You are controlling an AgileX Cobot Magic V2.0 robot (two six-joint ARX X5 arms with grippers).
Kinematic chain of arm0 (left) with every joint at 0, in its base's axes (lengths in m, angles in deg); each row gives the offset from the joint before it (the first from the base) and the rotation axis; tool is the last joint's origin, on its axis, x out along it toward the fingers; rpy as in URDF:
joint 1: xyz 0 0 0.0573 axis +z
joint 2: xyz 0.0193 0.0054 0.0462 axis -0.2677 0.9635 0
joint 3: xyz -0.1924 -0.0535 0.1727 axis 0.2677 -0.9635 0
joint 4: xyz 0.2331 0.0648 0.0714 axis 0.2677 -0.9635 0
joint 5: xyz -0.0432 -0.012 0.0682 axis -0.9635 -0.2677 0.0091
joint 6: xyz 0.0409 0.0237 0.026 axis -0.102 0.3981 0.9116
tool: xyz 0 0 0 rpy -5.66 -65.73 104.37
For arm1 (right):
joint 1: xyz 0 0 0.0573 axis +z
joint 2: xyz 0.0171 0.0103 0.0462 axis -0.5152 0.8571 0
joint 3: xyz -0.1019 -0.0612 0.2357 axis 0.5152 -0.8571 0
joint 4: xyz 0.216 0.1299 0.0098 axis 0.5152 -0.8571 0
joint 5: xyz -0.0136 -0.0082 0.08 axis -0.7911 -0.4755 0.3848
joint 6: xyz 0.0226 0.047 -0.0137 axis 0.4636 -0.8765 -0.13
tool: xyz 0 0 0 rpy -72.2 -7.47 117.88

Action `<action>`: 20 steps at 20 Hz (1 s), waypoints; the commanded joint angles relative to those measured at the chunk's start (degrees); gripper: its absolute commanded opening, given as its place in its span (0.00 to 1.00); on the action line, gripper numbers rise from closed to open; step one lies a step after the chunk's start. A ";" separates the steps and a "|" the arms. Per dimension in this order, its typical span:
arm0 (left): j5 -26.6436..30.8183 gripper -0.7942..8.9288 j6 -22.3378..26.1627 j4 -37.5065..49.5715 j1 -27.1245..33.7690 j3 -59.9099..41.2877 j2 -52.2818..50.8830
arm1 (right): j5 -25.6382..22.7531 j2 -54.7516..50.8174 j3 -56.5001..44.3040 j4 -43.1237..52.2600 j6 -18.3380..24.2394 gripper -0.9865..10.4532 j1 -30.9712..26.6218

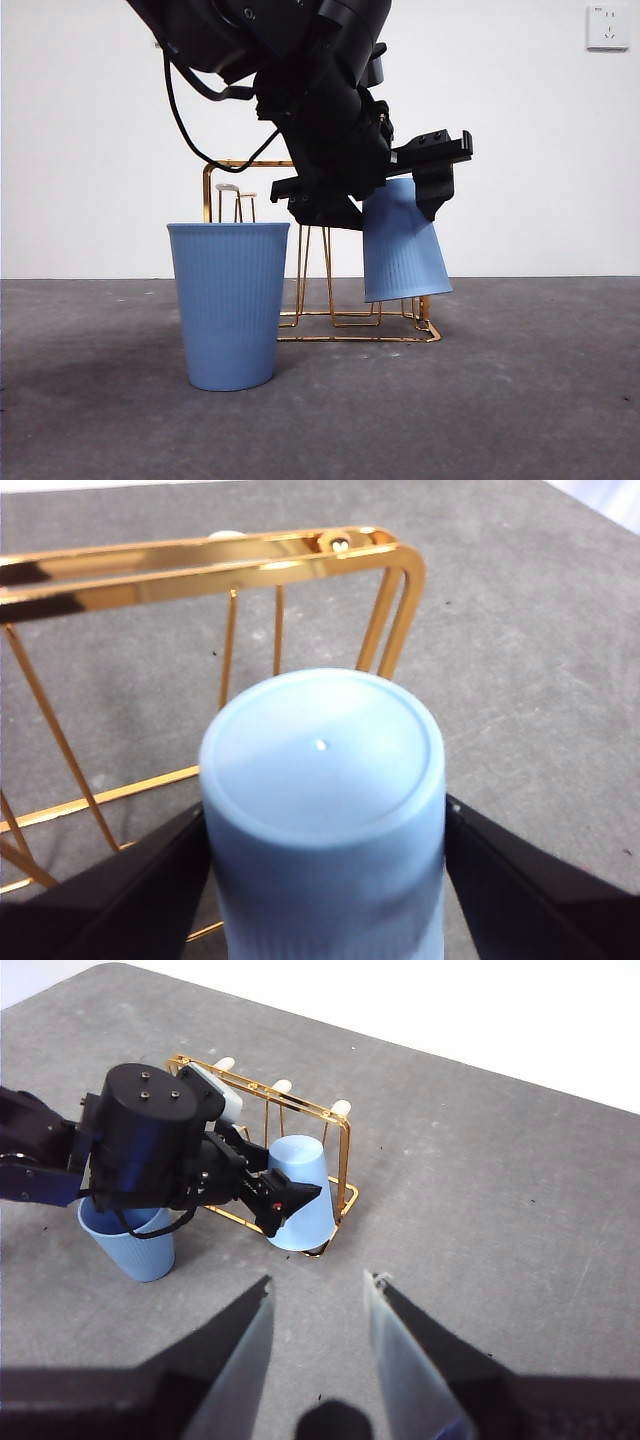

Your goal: Pick up cup 1,put cup 1 in the cup rack,pick up cup 2,put cup 2 in the cup rack

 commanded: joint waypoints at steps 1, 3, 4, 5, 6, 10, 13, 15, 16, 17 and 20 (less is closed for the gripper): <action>-1.90 0.51 -1.68 -4.94 -0.31 -1.07 1.31 | -0.17 -0.13 -0.46 0.61 0.48 0.22 0.02; -2.95 0.51 -1.68 -6.88 -0.31 -0.74 1.31 | -0.17 -0.13 -0.46 0.61 0.66 0.22 0.02; -3.41 0.51 -1.68 -8.22 -0.31 -0.33 1.29 | -0.17 -0.13 -0.46 0.61 0.68 0.22 0.02; -3.41 0.51 -1.70 -9.60 -0.31 0.20 1.27 | -0.17 -0.13 -0.46 0.59 0.68 0.22 0.02; -3.41 0.51 -1.68 -11.56 -0.31 1.03 1.25 | -0.17 -0.13 -0.46 0.59 0.70 0.22 0.02; -3.65 0.51 -1.68 -19.65 -0.31 5.60 1.25 | -0.17 -0.13 -0.46 0.55 0.90 0.22 0.02; -5.01 0.51 -1.70 -27.52 -0.31 9.46 1.25 | -0.17 -0.13 -0.46 0.59 1.60 0.22 0.02; -5.03 0.51 -1.70 -32.46 -0.31 11.74 1.25 | -0.17 -0.13 -0.46 0.59 1.73 0.22 0.02; -5.16 0.51 -1.70 -34.40 -0.31 12.70 1.25 | -0.17 -0.13 -0.46 0.59 1.77 0.22 0.02; -5.86 0.51 -1.70 -35.60 -0.31 13.31 1.22 | -0.17 -0.13 -0.46 0.59 1.77 0.22 0.02; -9.49 0.51 -3.23 -39.39 -0.31 15.04 1.22 | -0.17 -0.13 -0.46 0.59 1.75 0.22 0.02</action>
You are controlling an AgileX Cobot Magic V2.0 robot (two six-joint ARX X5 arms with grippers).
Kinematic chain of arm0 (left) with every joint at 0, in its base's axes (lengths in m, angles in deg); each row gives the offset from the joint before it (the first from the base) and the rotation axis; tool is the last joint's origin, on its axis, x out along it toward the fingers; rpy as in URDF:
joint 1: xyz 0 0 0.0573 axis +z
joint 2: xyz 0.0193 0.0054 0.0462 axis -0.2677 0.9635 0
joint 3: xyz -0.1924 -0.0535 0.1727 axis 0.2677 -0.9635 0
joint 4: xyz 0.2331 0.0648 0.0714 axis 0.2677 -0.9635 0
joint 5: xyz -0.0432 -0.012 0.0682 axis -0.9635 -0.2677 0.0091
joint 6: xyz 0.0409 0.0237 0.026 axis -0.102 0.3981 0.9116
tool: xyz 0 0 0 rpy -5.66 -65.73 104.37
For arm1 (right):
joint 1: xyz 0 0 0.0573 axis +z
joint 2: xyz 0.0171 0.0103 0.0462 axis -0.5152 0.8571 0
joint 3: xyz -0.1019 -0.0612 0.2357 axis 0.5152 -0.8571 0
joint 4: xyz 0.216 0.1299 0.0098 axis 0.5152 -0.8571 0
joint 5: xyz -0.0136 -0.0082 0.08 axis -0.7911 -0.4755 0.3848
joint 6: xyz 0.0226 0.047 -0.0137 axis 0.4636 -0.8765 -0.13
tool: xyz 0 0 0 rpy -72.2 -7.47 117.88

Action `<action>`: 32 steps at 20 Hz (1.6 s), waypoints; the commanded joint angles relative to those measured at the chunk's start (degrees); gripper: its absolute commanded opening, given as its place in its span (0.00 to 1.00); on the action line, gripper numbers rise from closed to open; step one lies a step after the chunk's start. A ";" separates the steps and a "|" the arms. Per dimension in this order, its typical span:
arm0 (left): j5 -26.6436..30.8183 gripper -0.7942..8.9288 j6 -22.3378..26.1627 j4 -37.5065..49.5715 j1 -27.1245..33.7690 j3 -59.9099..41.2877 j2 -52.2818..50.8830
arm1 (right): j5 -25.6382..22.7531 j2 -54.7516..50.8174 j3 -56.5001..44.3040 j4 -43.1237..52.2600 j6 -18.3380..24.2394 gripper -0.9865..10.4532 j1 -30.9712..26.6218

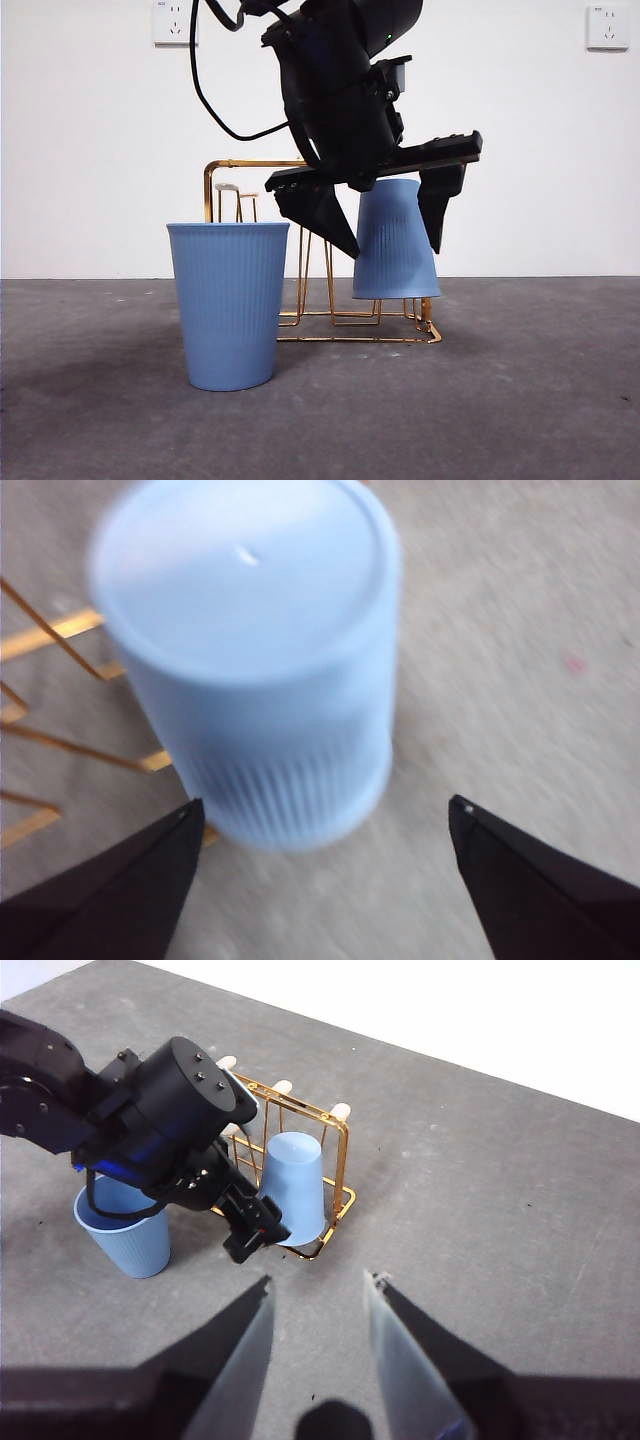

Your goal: Pick up cup 1,put cup 1 in the cup rack,pick up cup 2,put cup 2 in the cup rack

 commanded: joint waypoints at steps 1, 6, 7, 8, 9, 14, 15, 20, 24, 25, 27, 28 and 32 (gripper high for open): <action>-3.19 0.51 -1.92 -3.34 -0.09 1.38 0.66 | -0.17 -0.13 -0.46 0.59 0.42 0.22 0.02; -9.79 0.50 -2.99 -12.55 -0.37 5.66 0.63 | -0.17 -0.13 -0.46 0.55 0.31 0.22 0.02; -10.23 0.50 -3.02 -14.34 -0.61 6.64 0.63 | -0.17 -0.11 -0.46 0.55 0.15 0.22 0.02; -10.58 0.50 -2.99 -16.04 -0.98 7.52 0.42 | -0.17 -0.11 -0.46 0.55 0.15 0.22 0.02; -10.58 0.50 -2.99 -17.81 -1.31 8.35 0.04 | -0.17 -0.11 -0.46 0.52 0.11 0.22 0.02; -9.60 0.50 0.22 -26.23 -3.98 11.93 -5.53 | -0.17 0.55 -0.46 0.42 -1.70 0.22 0.02; -8.35 0.50 0.57 -27.30 -4.48 11.93 -8.09 | -0.13 1.07 -0.46 0.24 -1.86 0.22 0.02; 3.41 0.50 2.60 -33.11 -6.54 11.93 -23.93 | 6.54 6.71 -0.46 0.66 -4.37 0.22 0.00; 10.95 0.50 2.62 -39.65 -8.17 11.93 -36.98 | 16.96 15.26 -0.46 5.22 -4.87 0.23 0.02; 13.31 0.50 2.45 -41.77 -8.59 11.91 -39.47 | 18.99 17.94 -0.46 6.58 -5.14 0.23 0.02; 17.99 0.50 0.92 -46.60 -9.64 11.91 -44.13 | 22.27 23.91 -0.46 9.60 -5.95 0.23 0.02; 19.65 0.50 -0.11 -48.76 -10.12 11.89 -46.16 | 23.32 26.95 -0.46 11.02 -6.01 0.23 0.02; 23.10 0.50 -2.01 -52.09 -11.76 10.27 -53.37 | 27.80 38.66 -0.46 17.11 -8.24 0.45 0.07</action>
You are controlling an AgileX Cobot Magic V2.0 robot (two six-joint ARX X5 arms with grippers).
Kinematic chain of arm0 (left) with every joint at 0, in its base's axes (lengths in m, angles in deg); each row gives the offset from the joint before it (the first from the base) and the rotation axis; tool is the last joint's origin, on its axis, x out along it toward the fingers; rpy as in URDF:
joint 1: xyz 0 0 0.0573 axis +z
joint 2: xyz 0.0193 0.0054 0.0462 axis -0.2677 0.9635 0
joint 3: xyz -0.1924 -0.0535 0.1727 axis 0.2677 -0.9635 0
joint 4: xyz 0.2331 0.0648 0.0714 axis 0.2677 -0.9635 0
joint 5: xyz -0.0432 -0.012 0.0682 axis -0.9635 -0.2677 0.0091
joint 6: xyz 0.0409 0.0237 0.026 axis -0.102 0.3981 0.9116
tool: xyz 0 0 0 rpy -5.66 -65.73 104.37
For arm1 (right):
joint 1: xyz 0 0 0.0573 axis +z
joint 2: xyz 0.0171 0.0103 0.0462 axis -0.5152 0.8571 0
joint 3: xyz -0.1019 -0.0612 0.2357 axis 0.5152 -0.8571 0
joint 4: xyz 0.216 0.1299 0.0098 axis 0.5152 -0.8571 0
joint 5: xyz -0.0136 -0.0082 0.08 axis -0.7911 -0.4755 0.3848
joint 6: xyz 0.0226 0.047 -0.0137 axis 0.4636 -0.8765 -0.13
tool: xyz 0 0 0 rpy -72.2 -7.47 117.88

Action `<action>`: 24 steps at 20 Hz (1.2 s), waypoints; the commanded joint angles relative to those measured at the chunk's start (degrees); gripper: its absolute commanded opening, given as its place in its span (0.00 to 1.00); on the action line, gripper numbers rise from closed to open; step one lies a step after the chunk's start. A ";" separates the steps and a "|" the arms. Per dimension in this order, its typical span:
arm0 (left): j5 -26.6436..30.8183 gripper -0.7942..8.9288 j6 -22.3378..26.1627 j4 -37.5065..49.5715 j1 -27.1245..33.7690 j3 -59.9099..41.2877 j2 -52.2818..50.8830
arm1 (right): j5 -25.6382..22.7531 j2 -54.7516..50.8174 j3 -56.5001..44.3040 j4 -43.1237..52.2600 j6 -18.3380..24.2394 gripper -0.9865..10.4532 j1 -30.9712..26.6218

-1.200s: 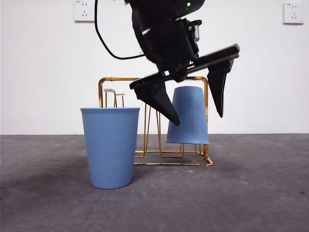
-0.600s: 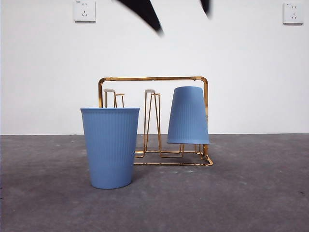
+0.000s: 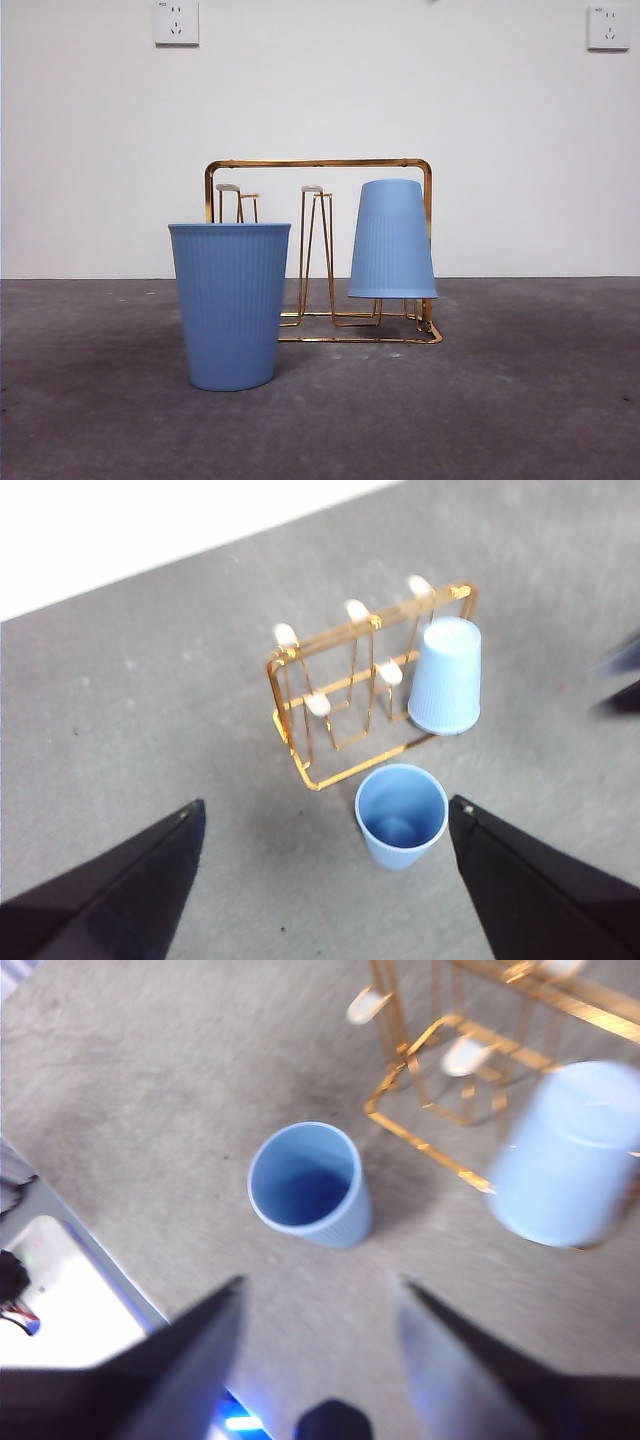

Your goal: Pick up cup 1,put cup 1 in the cup rack,pick up cup 2,put cup 2 in the cup rack

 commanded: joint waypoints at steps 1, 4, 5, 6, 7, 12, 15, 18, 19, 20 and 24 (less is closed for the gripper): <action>0.39 0.50 -1.86 0.07 -0.74 -1.99 -2.84 | 1.31 5.31 -0.46 2.19 -2.08 0.45 0.07; 0.81 0.50 -3.06 0.07 -0.87 -7.06 -7.34 | 1.75 12.17 -0.46 4.85 -3.80 0.45 0.15; 1.81 0.50 -4.20 0.07 -0.90 -9.51 -8.70 | 1.70 14.12 -0.46 5.84 -4.22 0.45 0.57; 2.60 0.50 -5.01 0.07 -0.90 -12.20 -10.03 | 1.73 16.06 -0.46 7.23 -5.07 0.45 1.14; 3.50 0.50 -6.21 0.07 -0.98 -15.15 -11.30 | 1.66 17.88 -0.46 8.76 -5.86 0.45 1.66; 3.32 0.50 -8.72 3.56 -1.25 -25.92 -15.30 | -2.45 25.77 -0.46 14.45 -8.66 0.44 4.83; 2.80 0.50 -8.81 6.23 -1.95 -27.56 -15.80 | -4.33 29.81 -0.46 14.58 -9.51 0.44 5.68; 2.75 0.50 -8.66 9.70 -2.84 -27.56 -15.80 | -6.01 32.37 -0.46 15.65 -10.05 0.35 6.03; 2.75 0.50 -8.74 10.99 -3.17 -27.56 -15.78 | -6.45 32.94 -0.46 16.09 -10.03 0.26 6.05; 2.73 0.50 -8.74 12.46 -3.26 -27.56 -15.74 | -6.43 33.11 -0.46 16.65 -9.92 0.19 6.03; 1.79 0.50 -8.66 17.51 -3.52 -27.56 -15.69 | -4.87 33.29 -0.46 18.69 -9.57 0.07 6.05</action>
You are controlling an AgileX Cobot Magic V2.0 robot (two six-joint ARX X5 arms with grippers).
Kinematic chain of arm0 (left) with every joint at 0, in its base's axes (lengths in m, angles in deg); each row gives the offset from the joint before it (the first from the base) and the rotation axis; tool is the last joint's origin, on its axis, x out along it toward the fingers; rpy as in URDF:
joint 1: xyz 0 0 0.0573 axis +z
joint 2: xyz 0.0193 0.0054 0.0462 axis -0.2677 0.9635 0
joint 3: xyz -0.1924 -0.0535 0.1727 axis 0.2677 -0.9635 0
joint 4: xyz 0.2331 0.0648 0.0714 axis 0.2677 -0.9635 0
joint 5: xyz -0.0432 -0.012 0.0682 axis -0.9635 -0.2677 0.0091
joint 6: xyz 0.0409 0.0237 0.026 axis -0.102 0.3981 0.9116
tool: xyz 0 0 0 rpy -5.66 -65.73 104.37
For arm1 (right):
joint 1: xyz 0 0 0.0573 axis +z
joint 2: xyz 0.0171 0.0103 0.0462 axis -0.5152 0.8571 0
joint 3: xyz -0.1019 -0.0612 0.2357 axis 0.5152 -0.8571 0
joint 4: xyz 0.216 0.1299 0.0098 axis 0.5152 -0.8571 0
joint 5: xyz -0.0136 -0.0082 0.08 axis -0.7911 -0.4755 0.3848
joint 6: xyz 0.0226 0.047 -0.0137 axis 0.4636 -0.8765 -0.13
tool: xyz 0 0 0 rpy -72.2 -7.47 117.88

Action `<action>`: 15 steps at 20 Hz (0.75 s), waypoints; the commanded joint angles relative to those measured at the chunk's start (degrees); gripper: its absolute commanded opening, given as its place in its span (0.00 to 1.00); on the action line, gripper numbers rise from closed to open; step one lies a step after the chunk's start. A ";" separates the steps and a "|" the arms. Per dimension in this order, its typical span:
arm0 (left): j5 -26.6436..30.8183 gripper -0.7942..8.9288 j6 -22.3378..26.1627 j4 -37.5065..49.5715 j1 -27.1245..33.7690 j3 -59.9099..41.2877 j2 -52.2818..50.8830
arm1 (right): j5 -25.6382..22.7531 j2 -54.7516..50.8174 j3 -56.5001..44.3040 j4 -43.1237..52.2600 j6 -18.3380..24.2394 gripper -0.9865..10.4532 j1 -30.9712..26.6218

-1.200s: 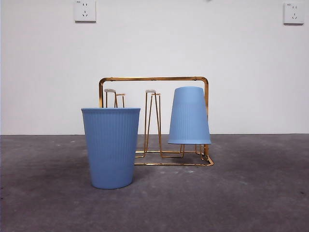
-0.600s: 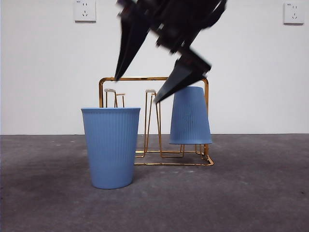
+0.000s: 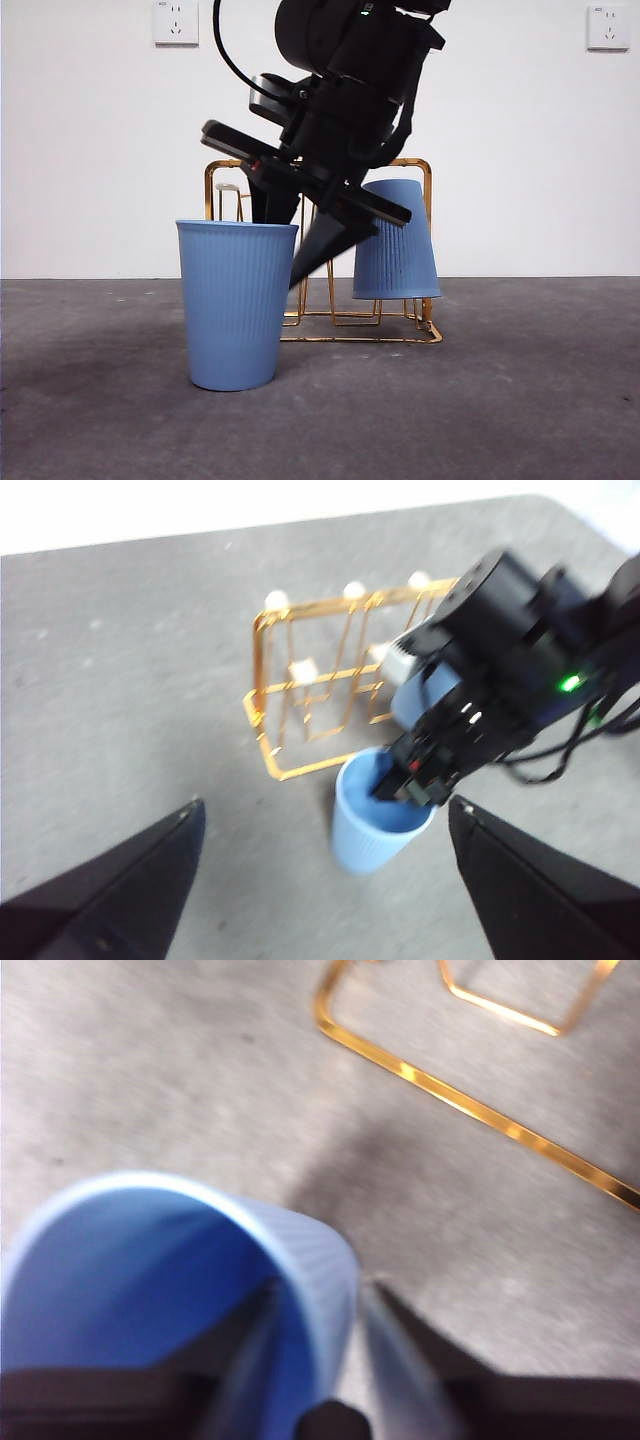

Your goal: Pick up cup 1,put cup 1 in the cup rack,pick up cup 2,put cup 2 in the cup rack

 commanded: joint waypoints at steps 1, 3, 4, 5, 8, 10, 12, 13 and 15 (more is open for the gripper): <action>-1.62 0.50 -0.46 2.67 -0.24 -0.33 -0.11 | 0.35 0.57 -0.44 -0.13 0.00 0.07 0.24; -2.91 0.50 -0.24 5.22 -0.28 -0.33 -0.11 | 0.28 -0.77 -0.44 -1.18 1.20 0.07 0.24; -4.20 0.50 -0.04 6.91 -0.28 -0.33 -0.11 | 0.31 -2.16 -0.44 -1.77 1.77 0.07 0.24; -5.05 0.50 0.35 8.90 -0.28 -0.33 -0.11 | 0.26 -4.26 -0.44 -2.29 2.32 0.07 0.24; -7.56 0.50 1.73 15.67 -0.28 -0.33 -0.09 | -1.36 -14.34 -0.44 -3.63 4.26 0.07 0.24; -10.19 0.50 3.13 21.81 -0.28 -0.33 0.24 | -4.09 -23.63 -0.44 -3.56 4.92 0.07 0.24; -13.62 0.50 4.31 28.52 -0.26 -0.33 0.90 | -7.80 -33.77 -0.44 -3.32 5.95 0.07 0.24; -16.09 0.50 4.48 31.91 -0.26 -0.33 1.40 | -10.03 -38.82 -0.44 -3.19 6.56 0.07 0.24; -21.29 0.50 4.85 38.71 -0.24 -0.33 3.19 | -12.90 -47.95 -0.44 -2.32 8.41 0.07 0.22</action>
